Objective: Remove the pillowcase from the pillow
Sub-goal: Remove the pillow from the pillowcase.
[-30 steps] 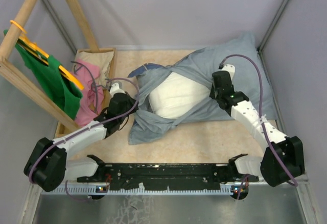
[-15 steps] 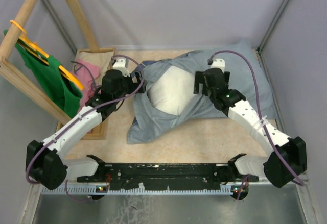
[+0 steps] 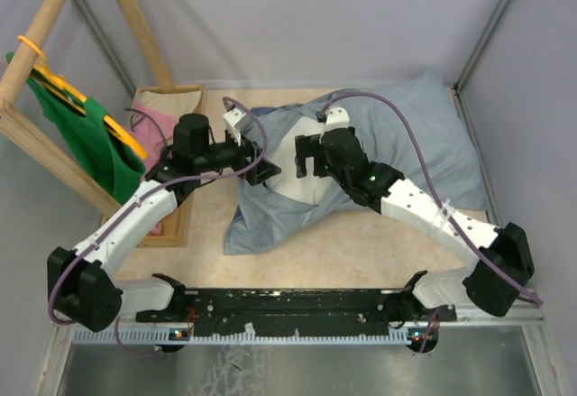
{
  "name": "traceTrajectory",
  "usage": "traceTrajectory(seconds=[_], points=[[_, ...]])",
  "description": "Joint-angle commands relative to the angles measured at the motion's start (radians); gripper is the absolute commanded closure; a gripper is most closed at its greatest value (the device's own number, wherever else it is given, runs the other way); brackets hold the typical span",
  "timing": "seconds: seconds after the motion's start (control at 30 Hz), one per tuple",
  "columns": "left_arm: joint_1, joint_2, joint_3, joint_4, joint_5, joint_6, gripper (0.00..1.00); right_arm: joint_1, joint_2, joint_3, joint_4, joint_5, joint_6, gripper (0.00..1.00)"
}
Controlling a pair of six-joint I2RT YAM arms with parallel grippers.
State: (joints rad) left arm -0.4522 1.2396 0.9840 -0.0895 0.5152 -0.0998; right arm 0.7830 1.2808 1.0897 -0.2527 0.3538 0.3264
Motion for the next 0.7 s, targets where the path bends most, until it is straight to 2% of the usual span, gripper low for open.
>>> traceTrajectory(seconds=[0.0, 0.07, 0.13, 0.23, 0.3, 0.43, 0.6, 0.67], points=[[0.013, -0.006, 0.081, -0.088, 0.44, 0.242, 0.0, 0.001, 0.041, 0.018, 0.03, -0.079, 0.058, 0.01], [0.037, -0.045, 0.055, -0.031, 0.452, 0.208, 0.0, 0.0, 0.049, 0.035, 0.034, -0.096, 0.057, 0.01], [0.079, -0.082, -0.013, 0.128, 0.502, 0.09, 0.0, 0.001, 0.062, 0.055, 0.035, -0.091, 0.071, 0.01], [0.093, -0.072, -0.037, 0.189, 0.422, 0.036, 0.0, 0.001, 0.129, 0.134, -0.059, -0.011, 0.116, 0.01], [0.093, -0.032, -0.022, 0.18, 0.278, 0.007, 0.0, 0.002, 0.178, 0.189, -0.143, 0.065, 0.128, 0.01], [0.094, 0.101, 0.051, 0.061, -0.053, -0.047, 0.01, 0.003, 0.251, 0.279, -0.209, 0.15, 0.101, 0.01], [0.092, 0.212, 0.009, 0.033, -0.324, -0.127, 0.03, 0.03, 0.36, 0.374, -0.278, 0.222, 0.044, 0.01], [0.092, 0.223, -0.028, 0.054, -0.377, -0.151, 0.04, 0.032, 0.446, 0.366, -0.279, 0.211, 0.04, 0.01]])
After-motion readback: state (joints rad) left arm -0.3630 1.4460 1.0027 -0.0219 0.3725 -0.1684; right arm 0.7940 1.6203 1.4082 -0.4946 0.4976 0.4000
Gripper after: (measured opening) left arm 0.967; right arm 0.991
